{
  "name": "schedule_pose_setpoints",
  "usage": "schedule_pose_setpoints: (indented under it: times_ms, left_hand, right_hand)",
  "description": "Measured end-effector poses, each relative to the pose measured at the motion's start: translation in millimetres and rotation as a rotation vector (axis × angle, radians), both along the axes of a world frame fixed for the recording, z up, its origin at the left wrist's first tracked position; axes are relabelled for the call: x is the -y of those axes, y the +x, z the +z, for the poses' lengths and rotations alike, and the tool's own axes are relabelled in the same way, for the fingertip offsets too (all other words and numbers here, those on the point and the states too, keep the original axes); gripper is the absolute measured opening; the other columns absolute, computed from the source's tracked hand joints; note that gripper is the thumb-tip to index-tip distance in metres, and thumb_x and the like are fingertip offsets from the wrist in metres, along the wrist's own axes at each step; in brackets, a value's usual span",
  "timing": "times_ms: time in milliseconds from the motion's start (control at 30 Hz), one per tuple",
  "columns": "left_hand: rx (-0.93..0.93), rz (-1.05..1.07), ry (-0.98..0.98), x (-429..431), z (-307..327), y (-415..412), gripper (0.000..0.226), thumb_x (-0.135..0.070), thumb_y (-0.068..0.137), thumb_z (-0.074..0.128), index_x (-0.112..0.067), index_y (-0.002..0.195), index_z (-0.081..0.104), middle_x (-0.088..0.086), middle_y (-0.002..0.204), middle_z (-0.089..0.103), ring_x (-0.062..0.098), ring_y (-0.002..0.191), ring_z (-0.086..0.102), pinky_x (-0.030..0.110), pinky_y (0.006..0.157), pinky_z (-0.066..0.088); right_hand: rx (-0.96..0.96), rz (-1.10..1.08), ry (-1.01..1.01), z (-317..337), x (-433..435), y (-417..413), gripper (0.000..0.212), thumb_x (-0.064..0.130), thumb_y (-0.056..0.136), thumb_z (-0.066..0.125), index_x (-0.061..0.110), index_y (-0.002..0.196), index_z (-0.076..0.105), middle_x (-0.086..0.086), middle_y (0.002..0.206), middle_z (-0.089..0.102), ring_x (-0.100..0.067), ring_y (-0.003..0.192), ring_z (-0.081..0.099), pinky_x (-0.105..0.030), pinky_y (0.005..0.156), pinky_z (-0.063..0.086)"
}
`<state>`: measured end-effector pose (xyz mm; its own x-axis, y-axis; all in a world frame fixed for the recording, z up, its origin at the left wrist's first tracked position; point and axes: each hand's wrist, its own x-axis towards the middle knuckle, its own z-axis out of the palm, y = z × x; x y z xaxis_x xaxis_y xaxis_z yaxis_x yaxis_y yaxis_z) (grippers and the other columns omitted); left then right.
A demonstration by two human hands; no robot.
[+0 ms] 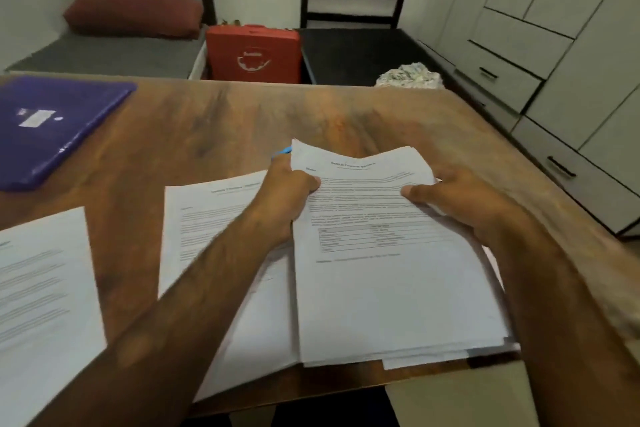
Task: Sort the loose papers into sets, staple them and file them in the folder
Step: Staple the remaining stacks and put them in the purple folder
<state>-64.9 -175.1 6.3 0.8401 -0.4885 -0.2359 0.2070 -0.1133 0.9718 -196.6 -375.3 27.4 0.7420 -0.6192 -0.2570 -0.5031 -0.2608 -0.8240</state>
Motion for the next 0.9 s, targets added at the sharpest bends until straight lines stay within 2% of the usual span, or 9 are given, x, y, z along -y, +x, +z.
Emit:
schedule_pose_setpoints:
  times_ms: [100,200,267,367,467,567,667,833,900]
  left_hand:
    - [0.019,-0.066,0.049,32,-14,-9,0.036,0.001,0.091,0.056,-0.02,0.12,0.061,0.007,0.112,0.074,0.024,0.102,0.073,0.045,0.088,0.061]
    - [0.174,-0.207,0.231,43,-28,-15,0.046,-0.022,0.087,0.059,-0.026,0.132,0.058,-0.008,0.12,0.073,0.017,0.102,0.073,0.042,0.085,0.062]
    - [0.434,-0.238,0.495,42,-30,-14,0.041,-0.031,0.097,0.058,-0.028,0.137,0.051,-0.017,0.118,0.064,0.014,0.102,0.069,0.036,0.078,0.058]
    - [0.659,-0.255,0.78,41,-34,-11,0.041,-0.04,0.103,0.054,-0.027,0.141,0.046,-0.006,0.131,0.063,0.021,0.109,0.066,0.034,0.078,0.053]
    - [0.696,-0.261,0.845,39,-37,-11,0.048,-0.051,0.102,0.051,-0.027,0.143,0.046,-0.003,0.138,0.061,0.024,0.114,0.066,0.042,0.089,0.057]
    - [0.725,-0.23,0.852,32,-32,-13,0.047,-0.053,0.102,0.05,-0.024,0.139,0.048,-0.002,0.132,0.063,0.021,0.107,0.066,0.04,0.087,0.057]
    - [0.713,-0.192,0.829,17,-24,-12,0.043,-0.045,0.104,0.053,-0.022,0.14,0.051,-0.004,0.125,0.064,0.012,0.093,0.057,0.033,0.08,0.047]
    - [0.715,-0.057,0.904,-37,-13,4,0.036,-0.045,0.099,0.058,-0.026,0.13,0.059,-0.004,0.119,0.067,0.02,0.108,0.061,0.035,0.087,0.046]
    - [0.697,0.007,0.924,-73,-9,10,0.031,-0.043,0.097,0.059,-0.027,0.124,0.063,-0.004,0.116,0.068,0.021,0.106,0.062,0.035,0.088,0.05]
  right_hand:
    - [-0.128,-0.067,-0.193,-10,27,-10,0.047,0.043,0.073,0.085,0.023,0.113,0.071,0.004,0.099,0.078,-0.017,0.085,0.075,-0.037,0.08,0.06]
    - [-0.229,-0.081,-0.278,-24,35,-15,0.07,0.054,0.075,0.08,0.027,0.136,0.059,0.003,0.131,0.067,-0.024,0.113,0.066,-0.042,0.1,0.053]
    - [-0.306,-0.062,-0.378,-30,33,-17,0.067,0.053,0.088,0.073,0.024,0.145,0.053,-0.003,0.14,0.063,-0.028,0.122,0.061,-0.039,0.098,0.049]
    - [-0.372,-0.07,-0.549,-39,29,-18,0.064,0.056,0.094,0.066,0.022,0.146,0.052,-0.006,0.142,0.061,-0.029,0.124,0.059,-0.038,0.088,0.045]
    - [-0.419,-0.083,-0.671,-41,19,-17,0.069,0.056,0.096,0.063,0.018,0.151,0.045,-0.01,0.147,0.054,-0.032,0.128,0.055,-0.042,0.094,0.047]
    - [-0.365,-0.093,-0.801,-36,2,-8,0.066,0.051,0.093,0.063,0.02,0.149,0.046,-0.012,0.149,0.049,-0.035,0.131,0.05,-0.052,0.103,0.048]
    - [-0.207,0.027,-0.751,-29,-30,9,0.045,0.048,0.094,0.063,0.025,0.132,0.063,-0.006,0.141,0.057,-0.03,0.126,0.055,-0.047,0.104,0.048]
    - [-0.071,0.285,-0.698,-30,-104,50,0.028,0.044,0.095,0.063,0.032,0.119,0.069,0.002,0.125,0.063,-0.021,0.113,0.061,-0.04,0.097,0.051]
    - [-0.038,0.387,-0.72,-33,-138,68,0.026,0.045,0.096,0.061,0.033,0.118,0.068,0.003,0.122,0.064,-0.02,0.111,0.061,-0.039,0.096,0.051]
